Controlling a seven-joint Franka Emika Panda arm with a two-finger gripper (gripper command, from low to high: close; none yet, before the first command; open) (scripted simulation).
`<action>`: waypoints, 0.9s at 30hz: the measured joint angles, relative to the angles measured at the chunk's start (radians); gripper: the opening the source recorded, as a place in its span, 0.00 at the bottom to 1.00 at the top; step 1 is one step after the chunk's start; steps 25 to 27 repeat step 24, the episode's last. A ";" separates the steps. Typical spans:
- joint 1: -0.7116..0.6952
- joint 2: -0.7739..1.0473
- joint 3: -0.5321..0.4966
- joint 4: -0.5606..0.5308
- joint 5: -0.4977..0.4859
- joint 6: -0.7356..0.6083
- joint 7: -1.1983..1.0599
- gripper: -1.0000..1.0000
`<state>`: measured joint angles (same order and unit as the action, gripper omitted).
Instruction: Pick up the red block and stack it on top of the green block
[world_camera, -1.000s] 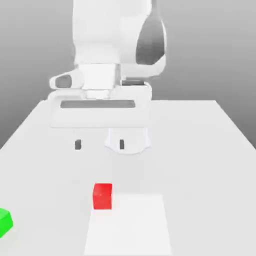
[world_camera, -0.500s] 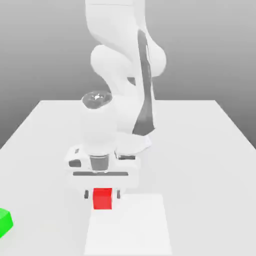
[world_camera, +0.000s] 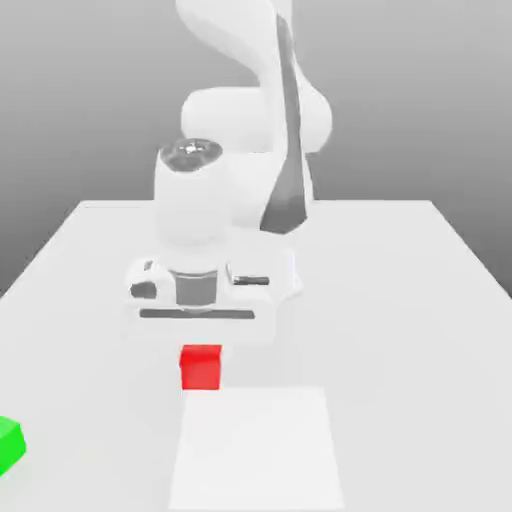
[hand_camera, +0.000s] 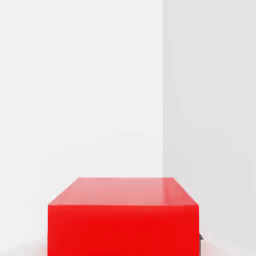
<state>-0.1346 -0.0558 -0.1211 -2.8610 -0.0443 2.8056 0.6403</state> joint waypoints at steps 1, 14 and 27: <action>-0.022 0.011 -0.010 0.030 -0.004 -0.019 0.024 0.00; -0.227 0.260 -0.128 0.495 0.118 -0.243 0.271 0.00; -0.293 0.440 -0.108 0.584 0.226 -0.160 0.252 1.00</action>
